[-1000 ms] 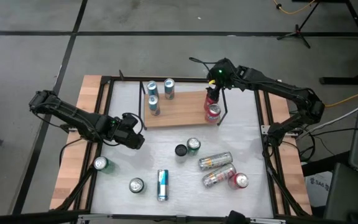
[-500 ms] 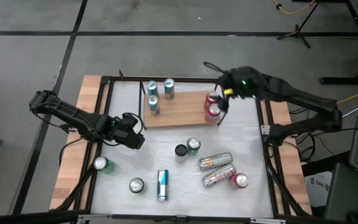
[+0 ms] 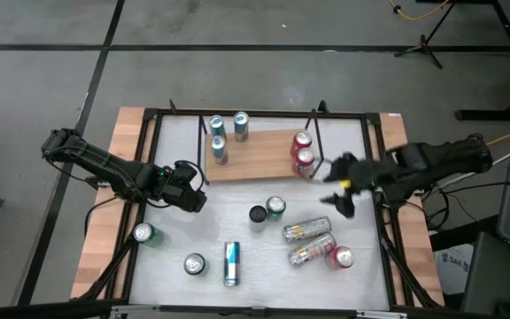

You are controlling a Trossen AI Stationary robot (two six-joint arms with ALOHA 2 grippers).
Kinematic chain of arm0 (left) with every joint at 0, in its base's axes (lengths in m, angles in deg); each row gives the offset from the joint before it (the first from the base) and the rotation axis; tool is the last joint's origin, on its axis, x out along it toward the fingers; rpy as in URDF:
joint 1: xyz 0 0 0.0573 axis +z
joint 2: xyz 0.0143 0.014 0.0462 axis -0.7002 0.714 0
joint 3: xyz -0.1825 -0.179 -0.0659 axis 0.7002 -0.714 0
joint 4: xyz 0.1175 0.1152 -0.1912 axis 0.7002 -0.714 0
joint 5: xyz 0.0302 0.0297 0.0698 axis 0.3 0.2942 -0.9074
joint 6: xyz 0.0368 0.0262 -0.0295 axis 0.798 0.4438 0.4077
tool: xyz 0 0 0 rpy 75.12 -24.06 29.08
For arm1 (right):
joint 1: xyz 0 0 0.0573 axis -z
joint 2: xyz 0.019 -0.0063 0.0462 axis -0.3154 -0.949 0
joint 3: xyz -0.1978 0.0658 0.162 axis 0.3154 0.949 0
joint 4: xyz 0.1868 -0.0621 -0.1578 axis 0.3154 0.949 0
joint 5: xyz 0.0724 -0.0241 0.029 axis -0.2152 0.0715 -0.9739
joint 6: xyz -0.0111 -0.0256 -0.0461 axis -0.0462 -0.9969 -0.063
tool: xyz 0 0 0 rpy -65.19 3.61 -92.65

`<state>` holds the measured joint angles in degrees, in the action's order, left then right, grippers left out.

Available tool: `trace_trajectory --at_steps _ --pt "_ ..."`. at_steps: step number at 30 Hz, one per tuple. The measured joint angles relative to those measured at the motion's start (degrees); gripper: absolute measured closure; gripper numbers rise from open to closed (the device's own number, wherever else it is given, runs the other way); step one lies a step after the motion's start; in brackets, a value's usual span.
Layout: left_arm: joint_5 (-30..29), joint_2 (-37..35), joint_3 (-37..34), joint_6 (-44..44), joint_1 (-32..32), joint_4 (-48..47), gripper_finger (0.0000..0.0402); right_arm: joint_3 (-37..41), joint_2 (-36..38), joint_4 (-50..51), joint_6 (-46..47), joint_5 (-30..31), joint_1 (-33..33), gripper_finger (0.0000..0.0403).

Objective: Sort soda cans
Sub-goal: Put the orange soda can on the shelf and align with the other orange soda cans

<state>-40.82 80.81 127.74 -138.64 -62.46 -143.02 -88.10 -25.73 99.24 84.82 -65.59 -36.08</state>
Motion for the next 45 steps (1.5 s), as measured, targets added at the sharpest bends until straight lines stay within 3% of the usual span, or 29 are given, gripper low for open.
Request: trace_trajectory --at_steps 8,17,32,45 --pt "0.0 0.0 0.0 0.0 0.0 0.4 0.0066 0.0 -2.0 1.7 11.1 0.2 -17.3 0.0072" --pt "0.0 0.0 0.0 0.0 0.0 1.5 0.0066 0.0 -9.8 2.1 12.5 4.3 -30.4 0.0072" --pt "0.0 0.0 0.0 0.0 0.0 2.3 0.0066 0.0 -19.8 6.8 15.4 4.2 -37.4 0.0072" --pt "0.1 0.0 0.0 -0.1 0.0 2.3 0.0066 0.0 -24.0 8.2 15.0 4.4 -37.4 0.0072"
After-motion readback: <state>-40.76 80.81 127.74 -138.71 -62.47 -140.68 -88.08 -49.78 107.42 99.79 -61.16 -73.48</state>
